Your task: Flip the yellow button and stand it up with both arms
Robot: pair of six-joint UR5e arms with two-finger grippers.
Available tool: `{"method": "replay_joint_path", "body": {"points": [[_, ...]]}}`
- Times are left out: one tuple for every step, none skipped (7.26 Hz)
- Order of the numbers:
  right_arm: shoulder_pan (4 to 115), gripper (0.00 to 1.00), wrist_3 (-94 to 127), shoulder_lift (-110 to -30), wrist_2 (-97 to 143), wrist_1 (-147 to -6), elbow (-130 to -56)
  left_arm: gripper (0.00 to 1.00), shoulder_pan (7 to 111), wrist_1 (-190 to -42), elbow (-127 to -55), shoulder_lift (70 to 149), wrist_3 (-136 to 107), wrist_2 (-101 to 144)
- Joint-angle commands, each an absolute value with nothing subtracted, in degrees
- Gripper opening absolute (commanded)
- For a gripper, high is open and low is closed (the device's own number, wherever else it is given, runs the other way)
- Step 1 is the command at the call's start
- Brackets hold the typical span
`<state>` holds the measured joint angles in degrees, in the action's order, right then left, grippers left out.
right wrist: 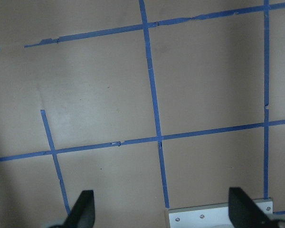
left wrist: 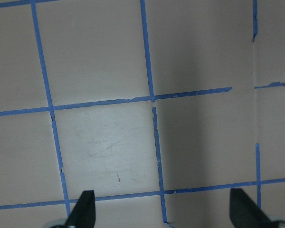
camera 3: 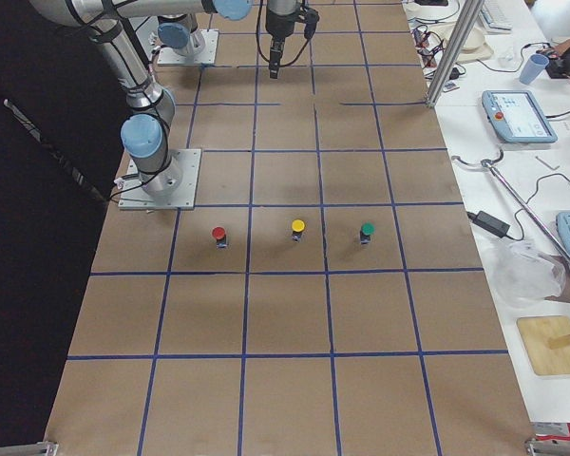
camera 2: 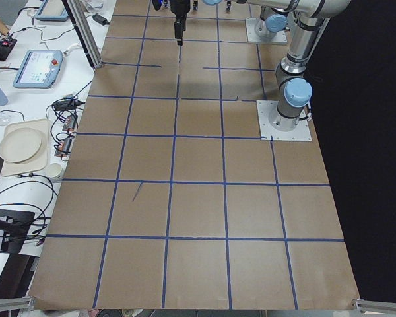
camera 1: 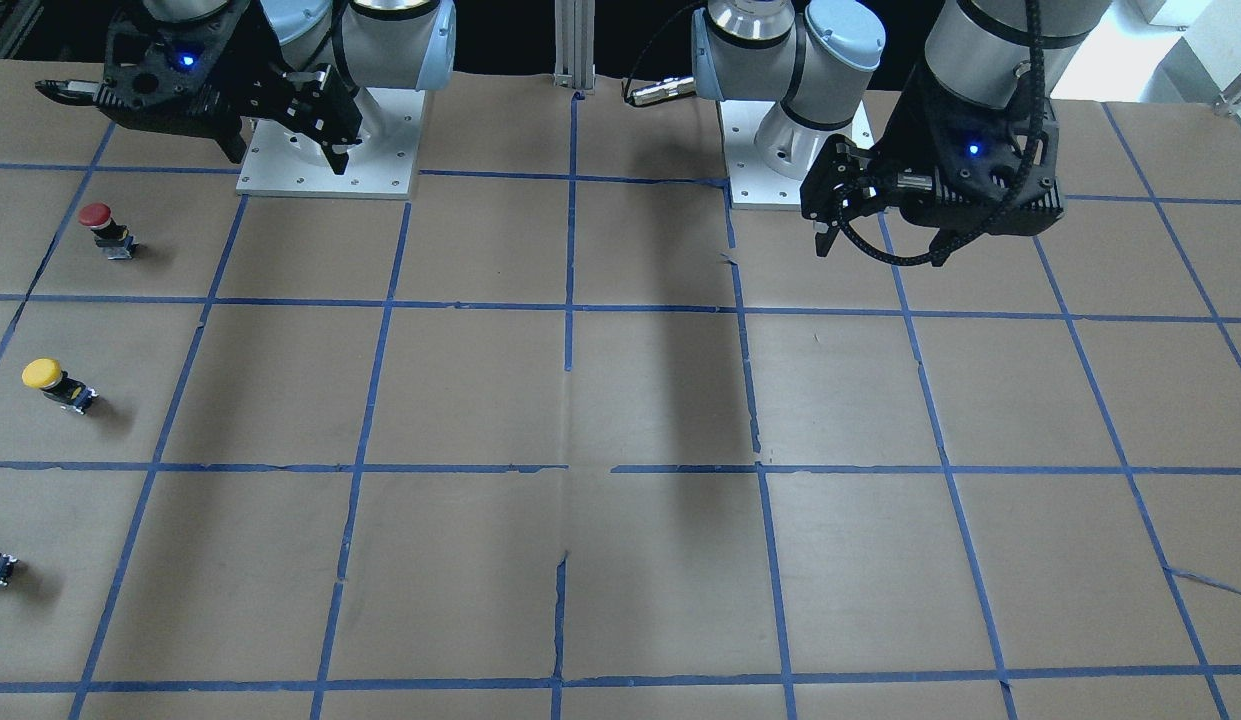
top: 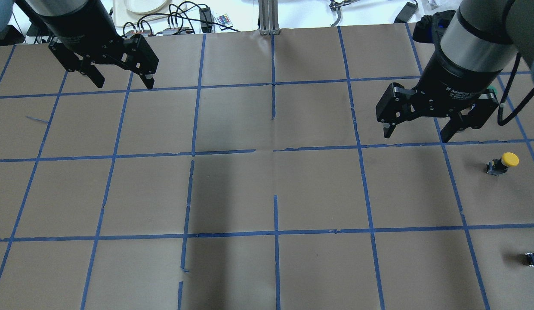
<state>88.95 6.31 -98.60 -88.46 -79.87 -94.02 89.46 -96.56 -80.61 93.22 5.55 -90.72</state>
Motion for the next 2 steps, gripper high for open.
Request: {"method": "replay_joint_path", "body": {"points": [[88.95,1.0,6.42,-98.61,-88.51,-79.89,-94.04,0.99,89.74,-95.36,-84.09,91.24,5.88,-90.88],[88.95,1.0,6.42,-98.61,-88.51,-79.89,-94.04,0.99,89.74,-94.49,-84.81,90.8,5.98,-90.88]]}}
